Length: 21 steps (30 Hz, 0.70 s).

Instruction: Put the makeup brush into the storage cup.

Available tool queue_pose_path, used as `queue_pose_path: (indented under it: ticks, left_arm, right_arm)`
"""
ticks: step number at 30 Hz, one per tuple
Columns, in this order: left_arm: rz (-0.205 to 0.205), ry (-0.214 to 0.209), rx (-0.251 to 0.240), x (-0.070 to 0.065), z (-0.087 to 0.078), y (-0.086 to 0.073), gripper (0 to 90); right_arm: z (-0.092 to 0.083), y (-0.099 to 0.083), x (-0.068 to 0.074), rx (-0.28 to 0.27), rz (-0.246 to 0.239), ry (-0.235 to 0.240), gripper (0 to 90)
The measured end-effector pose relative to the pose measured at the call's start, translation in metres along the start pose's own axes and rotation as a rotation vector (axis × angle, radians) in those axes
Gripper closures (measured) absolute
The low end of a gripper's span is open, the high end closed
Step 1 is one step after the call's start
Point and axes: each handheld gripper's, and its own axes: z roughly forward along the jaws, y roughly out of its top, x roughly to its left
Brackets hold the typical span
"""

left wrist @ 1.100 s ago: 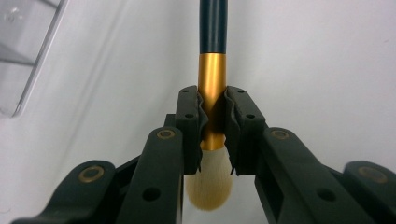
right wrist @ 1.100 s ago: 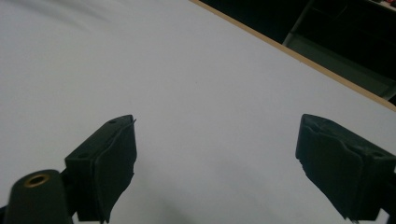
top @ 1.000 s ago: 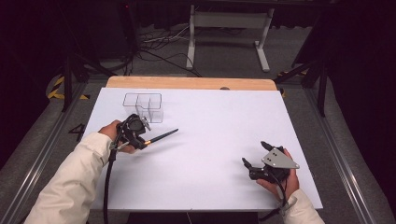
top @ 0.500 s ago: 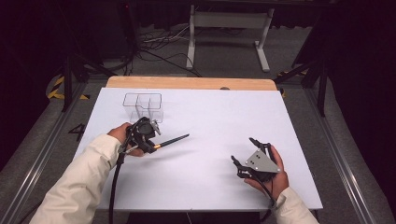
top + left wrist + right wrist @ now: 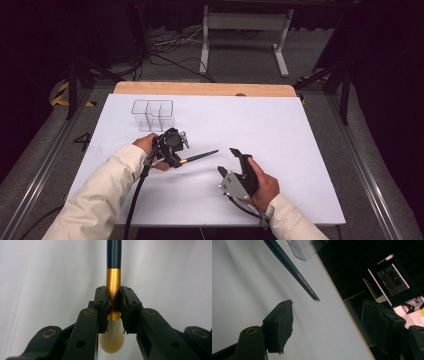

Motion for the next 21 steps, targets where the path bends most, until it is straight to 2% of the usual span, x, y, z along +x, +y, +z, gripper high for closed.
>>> queue_pose_path:
  ticks: [1, 3, 4, 6, 8, 9, 10, 15, 18, 21]
  left_arm:
    - [0.000, 0.000, 0.000, 0.000, 0.000, 0.000, 76.6]
    - [0.000, 0.003, 0.012, -0.002, 0.002, 0.004, 76.6]
    - [-0.003, 0.007, 0.022, -0.003, 0.004, 0.007, 76.6]
    - [0.004, -0.007, 0.025, -0.004, 0.007, 0.010, 76.5]
    - [0.009, -0.005, 0.025, -0.005, 0.008, 0.011, 76.5]
    - [0.003, -0.010, 0.020, -0.006, 0.008, 0.012, 76.5]
    - [0.012, -0.012, 0.027, -0.006, 0.009, 0.014, 76.5]
    - [0.033, -0.026, 0.031, -0.010, 0.012, 0.020, 76.5]
    - [0.032, -0.026, 0.033, -0.012, 0.014, 0.023, 76.5]
    - [0.047, -0.032, 0.036, -0.013, 0.014, 0.026, 76.5]
  right_arm:
    - [0.000, 0.000, 0.000, 0.000, 0.000, 0.000, 27.6]
    - [0.007, 0.011, 0.011, -0.004, -0.076, 0.001, 31.0]
    - [0.012, 0.018, 0.020, 0.003, -0.143, -0.014, 33.9]
    - [0.017, 0.024, 0.029, 0.005, -0.188, -0.014, 38.2]
    - [0.022, 0.031, 0.038, 0.022, -0.259, -0.005, 40.9]
    - [0.022, 0.031, 0.038, 0.022, -0.259, -0.005, 40.9]
    - [0.028, 0.036, 0.046, 0.020, -0.296, -0.019, 44.9]
    - [0.038, 0.041, 0.056, 0.032, -0.359, -0.039, 50.8]
    - [0.039, 0.042, 0.060, 0.043, -0.379, -0.043, 54.5]
    - [0.040, 0.043, 0.063, 0.046, -0.380, -0.047, 60.8]
